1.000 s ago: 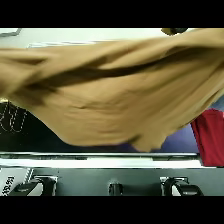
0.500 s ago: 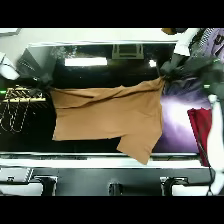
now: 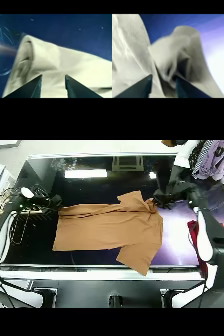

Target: Fold the clothes and pants, and hang the long-sleeved shirts on hangers.

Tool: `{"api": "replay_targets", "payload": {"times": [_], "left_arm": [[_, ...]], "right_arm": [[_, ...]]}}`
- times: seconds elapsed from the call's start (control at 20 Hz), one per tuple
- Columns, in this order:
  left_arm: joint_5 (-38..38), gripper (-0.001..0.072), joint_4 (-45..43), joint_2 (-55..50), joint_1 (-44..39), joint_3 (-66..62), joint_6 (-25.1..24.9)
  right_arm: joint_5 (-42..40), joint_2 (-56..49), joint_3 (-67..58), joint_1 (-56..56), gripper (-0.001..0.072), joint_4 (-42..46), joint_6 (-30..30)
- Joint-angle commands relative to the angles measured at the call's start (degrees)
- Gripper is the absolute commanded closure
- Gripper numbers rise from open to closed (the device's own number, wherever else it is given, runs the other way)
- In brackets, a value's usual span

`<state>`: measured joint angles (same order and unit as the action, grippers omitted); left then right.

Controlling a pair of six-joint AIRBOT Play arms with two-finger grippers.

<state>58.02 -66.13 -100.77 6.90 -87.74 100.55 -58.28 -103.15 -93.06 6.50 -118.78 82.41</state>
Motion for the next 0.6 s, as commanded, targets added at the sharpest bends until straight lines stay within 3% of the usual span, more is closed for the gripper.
{"api": "replay_targets", "payload": {"times": [0.0,0.05,0.15,0.35,0.55], "left_arm": [[7.9,0.0337,-0.2,4.7,4.7,0.1,-7.2],[11.3,0.0294,-1.0,7.0,6.3,0.1,-8.9],[16.0,0.0294,-3.1,11.6,9.0,1.0,-10.6],[16.3,0.0297,-3.3,22.6,15.5,12.0,-9.1],[16.1,0.0300,-3.4,29.0,19.4,21.7,-9.1]], "right_arm": [[-10.9,5.0,0.0,6.5,0.0233,0.9,15.2],[-15.6,6.4,0.4,9.6,0.0230,1.0,18.8],[-20.1,9.7,5.7,16.3,0.0232,-2.3,21.7],[-17.9,20.5,31.1,25.4,0.0231,-5.0,26.1],[-12.5,24.5,46.2,24.2,0.0234,-8.4,28.7]]}}
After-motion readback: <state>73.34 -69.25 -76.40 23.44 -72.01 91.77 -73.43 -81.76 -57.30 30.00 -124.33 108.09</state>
